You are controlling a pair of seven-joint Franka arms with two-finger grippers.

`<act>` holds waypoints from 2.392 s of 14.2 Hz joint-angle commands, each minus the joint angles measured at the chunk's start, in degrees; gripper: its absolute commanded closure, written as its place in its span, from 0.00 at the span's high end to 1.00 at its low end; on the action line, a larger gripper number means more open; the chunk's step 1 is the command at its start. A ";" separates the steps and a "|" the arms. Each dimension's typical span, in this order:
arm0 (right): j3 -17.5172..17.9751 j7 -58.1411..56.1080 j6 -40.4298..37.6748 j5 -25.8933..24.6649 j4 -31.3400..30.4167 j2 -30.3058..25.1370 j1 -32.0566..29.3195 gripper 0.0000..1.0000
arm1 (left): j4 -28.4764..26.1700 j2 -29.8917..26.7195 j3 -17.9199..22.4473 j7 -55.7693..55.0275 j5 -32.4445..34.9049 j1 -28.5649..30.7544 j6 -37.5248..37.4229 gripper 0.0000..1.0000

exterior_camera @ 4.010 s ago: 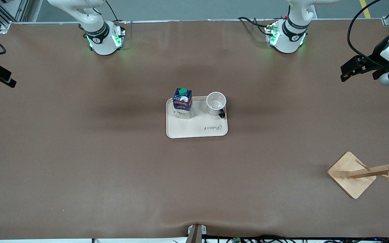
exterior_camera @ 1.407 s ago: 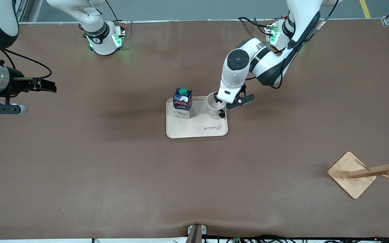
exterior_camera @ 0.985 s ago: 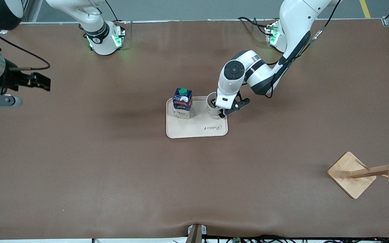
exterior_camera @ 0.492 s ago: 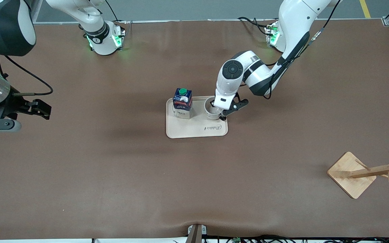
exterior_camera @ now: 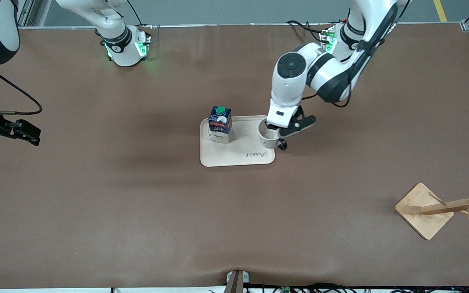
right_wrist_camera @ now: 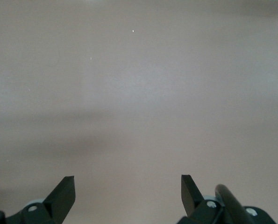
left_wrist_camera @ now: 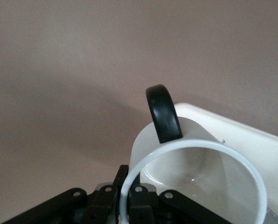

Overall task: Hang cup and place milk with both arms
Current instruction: 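Close the left gripper on the mug rim and lift it, then carry the mug to the wooden stand while the right gripper reaches out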

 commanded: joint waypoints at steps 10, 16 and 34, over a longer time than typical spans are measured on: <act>0.46 -0.21 5.20 4.06 -0.09 7.96 -7.29 1.00 | 10.16 -8.02 -0.17 49.33 -0.13 22.35 -15.10 0.00; 0.89 0.14 1.07 6.16 0.44 5.85 -7.21 1.00 | 16.31 -5.92 0.00 73.69 -0.22 33.43 -15.10 0.00; 0.72 13.81 2.47 11.80 -6.67 8.75 3.31 1.00 | 29.86 7.62 0.00 99.48 -2.77 44.43 -14.40 0.00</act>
